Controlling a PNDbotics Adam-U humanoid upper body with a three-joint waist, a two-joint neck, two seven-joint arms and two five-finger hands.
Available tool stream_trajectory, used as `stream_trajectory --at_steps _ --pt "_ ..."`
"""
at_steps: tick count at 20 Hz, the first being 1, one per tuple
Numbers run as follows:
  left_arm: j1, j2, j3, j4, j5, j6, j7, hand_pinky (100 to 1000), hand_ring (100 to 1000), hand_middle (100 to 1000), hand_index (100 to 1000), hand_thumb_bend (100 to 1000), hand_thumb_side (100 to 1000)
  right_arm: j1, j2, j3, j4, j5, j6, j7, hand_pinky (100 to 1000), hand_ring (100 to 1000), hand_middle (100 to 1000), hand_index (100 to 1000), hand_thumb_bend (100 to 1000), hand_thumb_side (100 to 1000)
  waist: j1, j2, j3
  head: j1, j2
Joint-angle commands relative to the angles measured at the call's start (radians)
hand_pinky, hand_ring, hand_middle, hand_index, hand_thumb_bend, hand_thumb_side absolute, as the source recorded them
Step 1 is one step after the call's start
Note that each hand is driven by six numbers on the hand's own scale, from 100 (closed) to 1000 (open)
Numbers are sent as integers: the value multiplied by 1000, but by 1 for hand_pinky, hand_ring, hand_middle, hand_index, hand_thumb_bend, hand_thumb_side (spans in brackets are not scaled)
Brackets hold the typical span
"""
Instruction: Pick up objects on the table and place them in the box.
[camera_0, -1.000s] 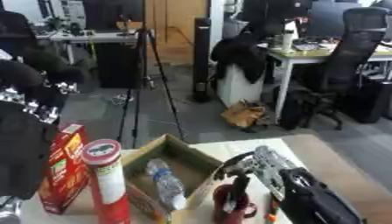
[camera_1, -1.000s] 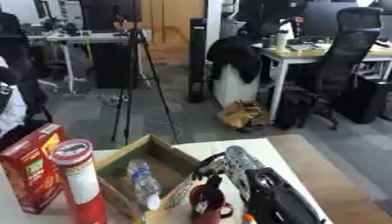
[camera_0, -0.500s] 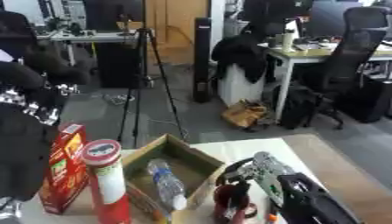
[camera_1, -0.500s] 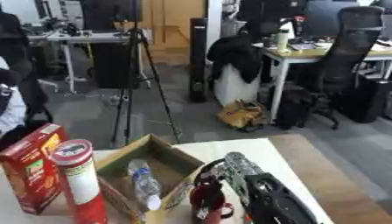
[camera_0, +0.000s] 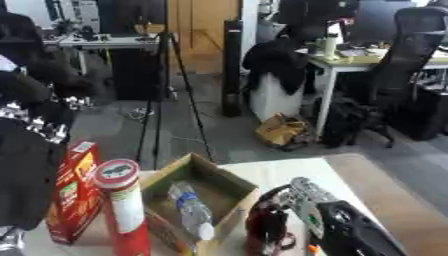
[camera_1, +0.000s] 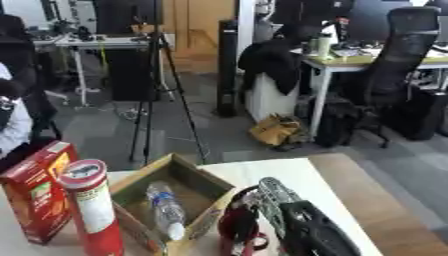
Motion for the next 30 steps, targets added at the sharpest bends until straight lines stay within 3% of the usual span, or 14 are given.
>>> stream_trajectory --at_steps 1,7,11,12,20,30 --pt "-13 -3 2 -9 -3 0 -2 965 675 625 615 100 774 -27 -10 -12 2 1 -2 0 743 911 950 1000 866 476 1 -13 1 -3 -10" --pt "-12 -4 2 -9 -5 0 -3 966 675 625 614 100 774 -27 -9 -17 9 -11 -4 -8 680 884 934 1000 833 443 3 -13 -1 -3 -11" --pt "-12 -4 2 -9 -6 0 -3 968 676 625 614 100 773 -29 -10 -17 7 -22 -2 -11 597 858 926 1000 790 417 4 -13 -1 -3 -11" --pt "-12 -4 2 -9 -7 0 -3 969 676 625 613 100 772 -29 -10 -16 7 -23 -2 -11 542 847 922 1000 765 388 4 -14 -1 -3 -11" --pt "-12 -5 3 -9 -9 4 -5 973 677 626 613 100 771 -35 -11 -19 16 -23 0 -19 420 813 907 1000 710 335 4 -14 -1 -2 -14" --pt "-13 -6 3 -9 -9 5 -1 976 677 625 613 100 774 -39 -11 -20 20 -27 5 -35 368 778 859 1000 668 343 4 -14 -3 0 -16"
